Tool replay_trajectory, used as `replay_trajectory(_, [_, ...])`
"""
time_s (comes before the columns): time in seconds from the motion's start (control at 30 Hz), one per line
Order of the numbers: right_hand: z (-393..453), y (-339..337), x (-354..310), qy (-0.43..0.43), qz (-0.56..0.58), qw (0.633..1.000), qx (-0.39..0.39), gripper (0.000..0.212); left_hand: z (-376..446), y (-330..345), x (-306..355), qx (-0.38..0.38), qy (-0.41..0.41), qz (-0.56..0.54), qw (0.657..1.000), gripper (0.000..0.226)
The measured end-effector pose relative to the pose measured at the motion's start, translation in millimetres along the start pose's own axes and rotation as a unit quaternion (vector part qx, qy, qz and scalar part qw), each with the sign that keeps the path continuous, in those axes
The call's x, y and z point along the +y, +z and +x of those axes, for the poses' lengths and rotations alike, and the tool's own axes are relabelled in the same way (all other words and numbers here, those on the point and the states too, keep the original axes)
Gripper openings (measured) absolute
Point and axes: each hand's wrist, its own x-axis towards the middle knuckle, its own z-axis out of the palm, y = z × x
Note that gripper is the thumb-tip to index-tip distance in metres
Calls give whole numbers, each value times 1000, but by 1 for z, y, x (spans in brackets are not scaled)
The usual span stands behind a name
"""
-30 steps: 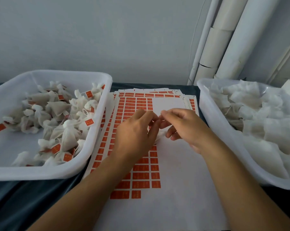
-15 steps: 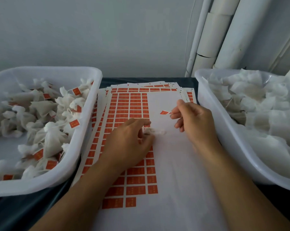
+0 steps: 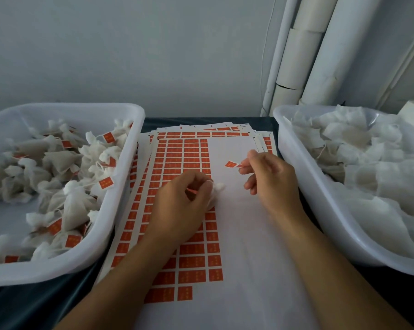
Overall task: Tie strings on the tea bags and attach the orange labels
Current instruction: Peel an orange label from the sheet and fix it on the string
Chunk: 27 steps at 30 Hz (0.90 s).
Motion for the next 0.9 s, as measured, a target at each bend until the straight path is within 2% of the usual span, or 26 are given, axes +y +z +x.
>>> replay_trajectory(0.1, [-3,2,-4,-35,8,999,4,31,0,-3,4,39,1,-71,997,7])
replay_trajectory(0.3, [-7,4,-3,-84,12,996,5,14,-3,-6,14,59,25,-219,974,17])
replay_trajectory(0.5, [-10,5,-1,-90,26,996,-13,9,-6,-5,17,69,22,-264,962,11])
replay_trajectory(0.63, [-11,5,-7,-66,116,990,-42,19,-6,-6,17,44,7,-252,967,17])
replay_trajectory(0.73, [-12,5,-10,-64,169,981,-67,19,-7,-7,18,28,7,-244,969,23])
replay_trajectory(0.9, [-16,6,-13,-89,196,971,-105,16,-10,-7,20,5,5,-260,966,21])
